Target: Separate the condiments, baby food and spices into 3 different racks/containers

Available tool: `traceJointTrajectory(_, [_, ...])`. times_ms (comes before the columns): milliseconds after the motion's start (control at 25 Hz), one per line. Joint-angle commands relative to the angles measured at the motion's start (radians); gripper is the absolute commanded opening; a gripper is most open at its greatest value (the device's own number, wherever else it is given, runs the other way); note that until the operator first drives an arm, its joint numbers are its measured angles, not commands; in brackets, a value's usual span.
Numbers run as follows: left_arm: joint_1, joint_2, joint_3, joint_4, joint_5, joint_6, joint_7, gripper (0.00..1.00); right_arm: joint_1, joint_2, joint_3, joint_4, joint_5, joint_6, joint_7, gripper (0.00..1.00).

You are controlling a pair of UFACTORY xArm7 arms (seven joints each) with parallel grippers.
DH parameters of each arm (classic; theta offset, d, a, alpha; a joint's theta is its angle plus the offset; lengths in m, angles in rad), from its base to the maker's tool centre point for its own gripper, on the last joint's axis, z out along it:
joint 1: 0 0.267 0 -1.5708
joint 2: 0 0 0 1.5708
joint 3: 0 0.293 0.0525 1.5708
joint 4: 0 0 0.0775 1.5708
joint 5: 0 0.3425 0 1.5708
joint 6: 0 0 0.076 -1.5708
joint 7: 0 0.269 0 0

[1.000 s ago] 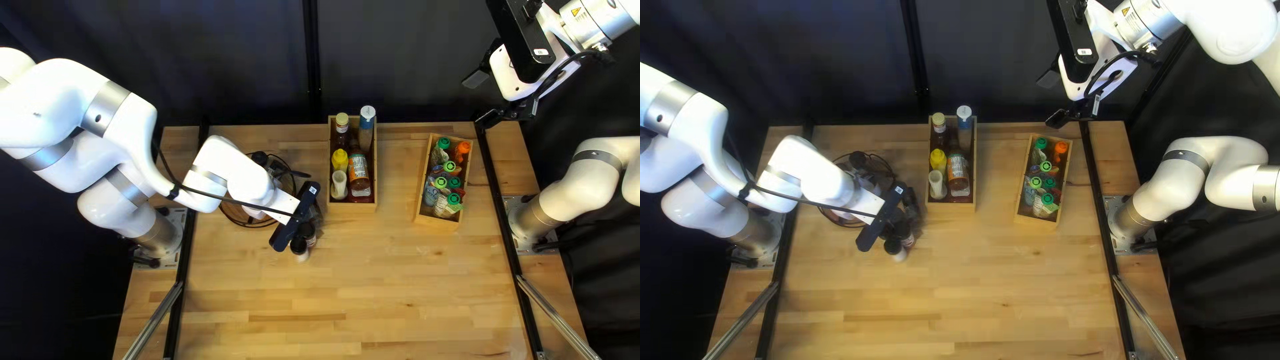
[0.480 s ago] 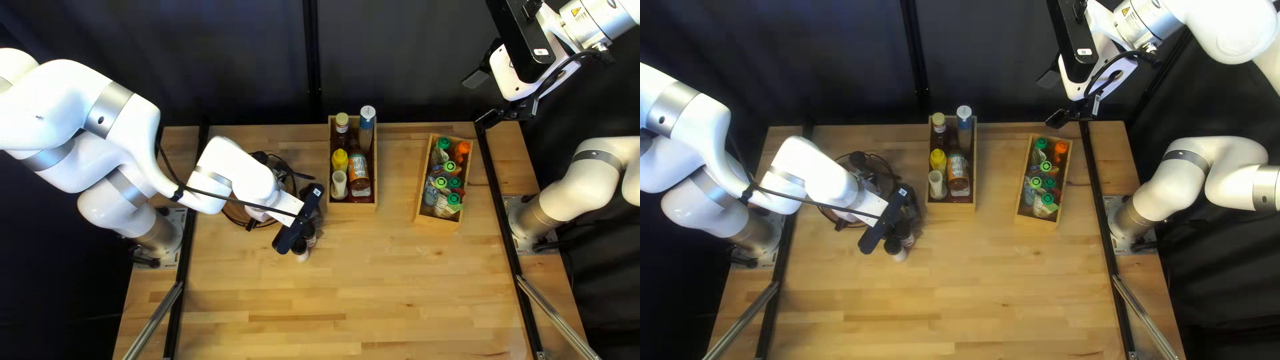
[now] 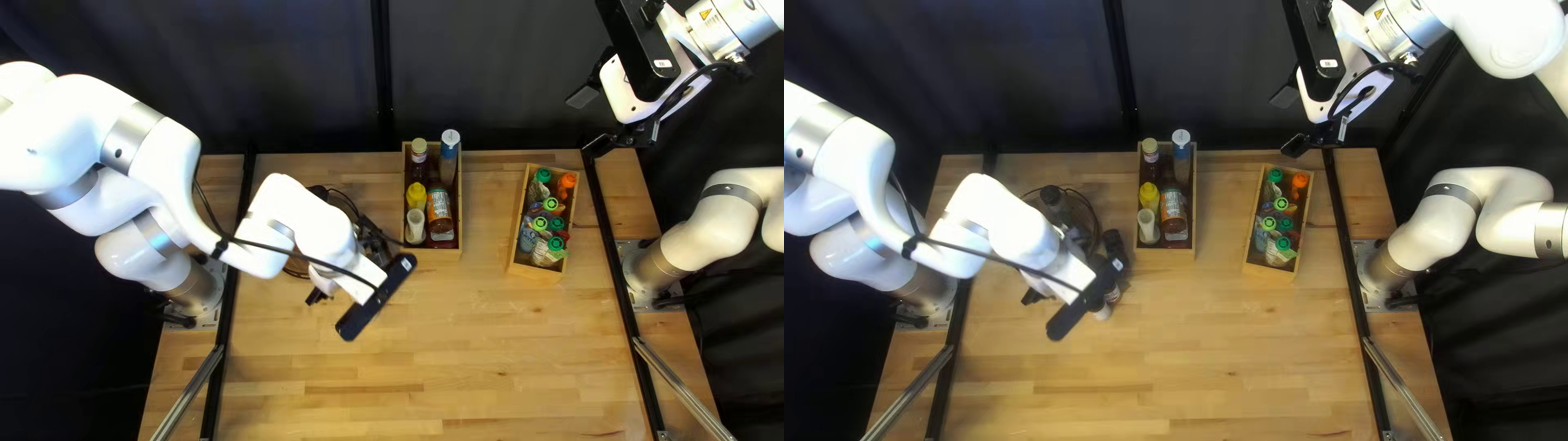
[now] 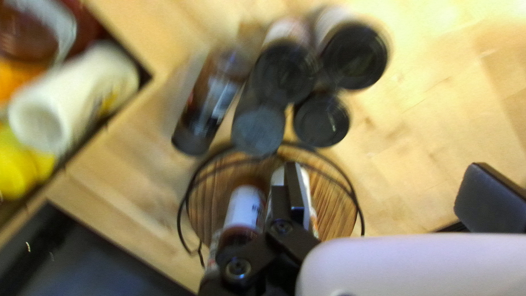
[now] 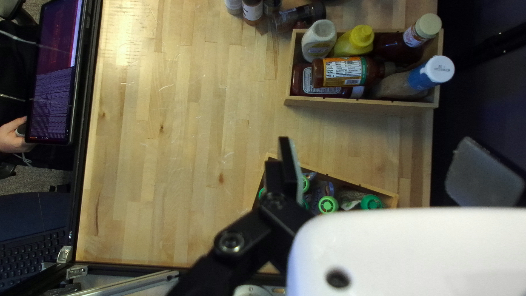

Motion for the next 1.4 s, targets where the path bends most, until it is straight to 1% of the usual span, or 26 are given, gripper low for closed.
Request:
traceJointTrajectory(40, [-0.062, 0.13, 0.037, 0.073, -0.17, -0.036, 0.251, 1.0, 0.0, 0.0, 0.0, 0.0, 0.0, 0.0, 0.0, 1.0])
traceJointTrajectory(120, [-0.065, 0.182, 0.035, 0.089, -0.216, -0.055, 0.325, 1.0, 0.0, 0.0, 0.0, 0.0, 0.0, 0.0, 0.0, 1.0])
traceJointTrajectory(240, [-0.066, 0.219, 0.025, 0.085, -0.228, -0.085, 0.38, 1.0, 0.0, 0.0, 0.0, 0.0, 0.0, 0.0, 0.0, 1.0])
traceJointTrajectory(520, [-0.064, 0.227, 0.03, -0.001, -0.165, -0.229, 0.355, 1.0, 0.0, 0.0, 0.0, 0.0, 0.0, 0.0, 0.0, 1.0])
traceJointTrajectory(640, [-0.057, 0.24, 0.038, -0.042, -0.158, -0.292, 0.357, 1.0, 0.0, 0.0, 0.0, 0.0, 0.0, 0.0, 0.0, 1.0])
traceJointTrajectory(720, [-0.054, 0.246, 0.042, -0.06, -0.15, -0.313, 0.353, 1.0, 0.0, 0.0, 0.0, 0.0, 0.0, 0.0, 0.0, 1.0])
traceJointTrajectory(1080, [-0.041, 0.284, 0.051, -0.087, -0.149, -0.332, 0.373, 1.0, 0.0, 0.0, 0.0, 0.0, 0.0, 0.0, 0.0, 1.0])
traceJointTrajectory(1400, [-0.014, 0.306, 0.068, -0.098, -0.166, -0.337, 0.414, 1.0, 0.0, 0.0, 0.0, 0.0, 0.0, 0.0, 0.0, 1.0])
